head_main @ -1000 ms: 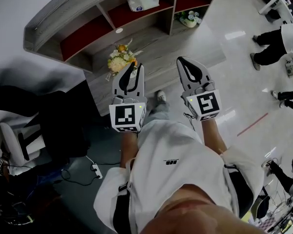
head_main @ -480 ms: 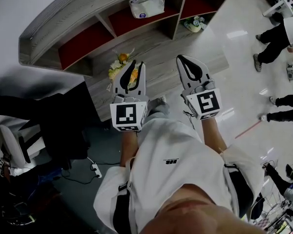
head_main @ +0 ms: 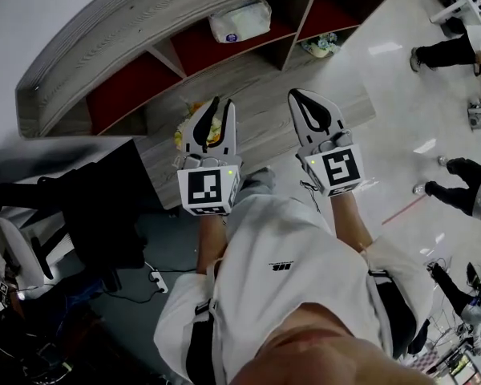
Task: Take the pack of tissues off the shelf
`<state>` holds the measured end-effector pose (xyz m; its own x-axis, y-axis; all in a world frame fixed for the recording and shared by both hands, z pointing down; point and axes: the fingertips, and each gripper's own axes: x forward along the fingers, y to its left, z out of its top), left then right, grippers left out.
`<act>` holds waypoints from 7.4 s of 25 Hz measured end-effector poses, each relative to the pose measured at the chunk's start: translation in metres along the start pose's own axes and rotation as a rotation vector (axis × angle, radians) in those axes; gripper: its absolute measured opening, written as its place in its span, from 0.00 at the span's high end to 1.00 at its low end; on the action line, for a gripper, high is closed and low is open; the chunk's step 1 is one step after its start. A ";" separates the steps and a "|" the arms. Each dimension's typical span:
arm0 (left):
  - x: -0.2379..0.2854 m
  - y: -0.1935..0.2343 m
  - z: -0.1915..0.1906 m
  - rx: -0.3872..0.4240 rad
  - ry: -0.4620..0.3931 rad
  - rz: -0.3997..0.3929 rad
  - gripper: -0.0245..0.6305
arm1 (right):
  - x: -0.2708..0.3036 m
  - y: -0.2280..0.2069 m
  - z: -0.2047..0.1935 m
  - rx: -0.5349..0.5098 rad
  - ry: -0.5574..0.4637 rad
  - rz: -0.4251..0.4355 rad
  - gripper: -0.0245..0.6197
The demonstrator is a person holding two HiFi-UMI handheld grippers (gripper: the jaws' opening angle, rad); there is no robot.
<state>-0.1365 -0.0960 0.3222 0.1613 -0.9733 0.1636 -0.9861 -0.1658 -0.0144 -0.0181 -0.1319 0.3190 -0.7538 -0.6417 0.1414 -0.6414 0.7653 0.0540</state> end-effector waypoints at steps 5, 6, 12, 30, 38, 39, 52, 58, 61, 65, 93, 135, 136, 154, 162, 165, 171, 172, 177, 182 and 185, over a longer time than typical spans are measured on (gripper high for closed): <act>0.015 0.010 -0.006 -0.018 0.016 0.004 0.83 | 0.016 -0.006 -0.005 0.002 0.018 0.007 0.92; 0.017 0.012 -0.007 -0.021 0.021 0.006 0.83 | 0.018 -0.004 -0.004 0.003 0.018 0.012 0.92; 0.031 0.026 -0.014 -0.030 0.044 0.016 0.83 | 0.034 -0.006 -0.016 0.001 0.045 0.022 0.92; 0.092 0.051 -0.026 -0.069 0.084 0.026 0.81 | 0.076 -0.028 -0.017 0.027 0.055 0.024 0.92; 0.108 0.067 -0.030 -0.081 0.107 0.087 0.80 | 0.084 -0.033 -0.017 0.042 0.057 0.042 0.92; 0.110 0.069 -0.031 -0.079 0.112 0.099 0.80 | 0.085 -0.033 -0.017 0.045 0.057 0.049 0.92; 0.124 0.081 -0.045 -0.096 0.196 0.228 0.74 | 0.097 -0.045 -0.020 0.066 0.072 0.177 0.92; 0.134 0.083 -0.047 -0.081 0.233 0.262 0.71 | 0.099 -0.051 -0.020 0.074 0.058 0.213 0.92; 0.139 0.080 -0.047 -0.052 0.266 0.268 0.71 | 0.100 -0.053 -0.015 0.089 0.048 0.223 0.92; 0.141 0.075 -0.053 -0.034 0.311 0.265 0.71 | 0.100 -0.055 -0.014 0.093 0.049 0.228 0.92; 0.117 0.047 -0.056 -0.136 0.243 0.194 0.91 | 0.068 -0.050 -0.027 0.059 0.076 0.145 0.92; 0.095 -0.063 -0.149 -0.162 0.383 -0.079 0.92 | -0.014 -0.062 -0.119 0.155 0.191 -0.078 0.92; 0.096 -0.065 -0.153 -0.164 0.390 -0.084 0.92 | -0.014 -0.061 -0.122 0.161 0.192 -0.079 0.92; 0.099 -0.085 -0.236 -0.151 0.508 -0.136 0.91 | -0.024 -0.059 -0.198 0.201 0.298 -0.095 0.92; 0.103 -0.091 -0.265 -0.143 0.550 -0.160 0.91 | -0.023 -0.055 -0.224 0.219 0.329 -0.094 0.92; 0.105 -0.093 -0.275 -0.137 0.565 -0.164 0.91 | -0.023 -0.056 -0.232 0.222 0.338 -0.095 0.92; 0.109 -0.094 -0.294 -0.132 0.592 -0.169 0.91 | -0.023 -0.058 -0.246 0.231 0.357 -0.098 0.92; 0.109 -0.093 -0.296 -0.130 0.596 -0.170 0.91 | -0.022 -0.058 -0.248 0.232 0.358 -0.099 0.92; 0.111 -0.089 -0.305 -0.107 0.610 -0.153 0.91 | -0.021 -0.058 -0.253 0.236 0.365 -0.099 0.92; 0.111 -0.086 -0.307 -0.100 0.611 -0.148 0.90 | -0.020 -0.057 -0.256 0.235 0.368 -0.094 0.92; 0.110 -0.085 -0.308 -0.100 0.614 -0.141 0.86 | -0.020 -0.057 -0.256 0.237 0.370 -0.092 0.92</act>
<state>-0.0476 -0.1396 0.6453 0.2665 -0.6700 0.6929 -0.9608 -0.2418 0.1357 0.0702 -0.1496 0.5664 -0.6176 -0.6128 0.4931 -0.7511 0.6456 -0.1384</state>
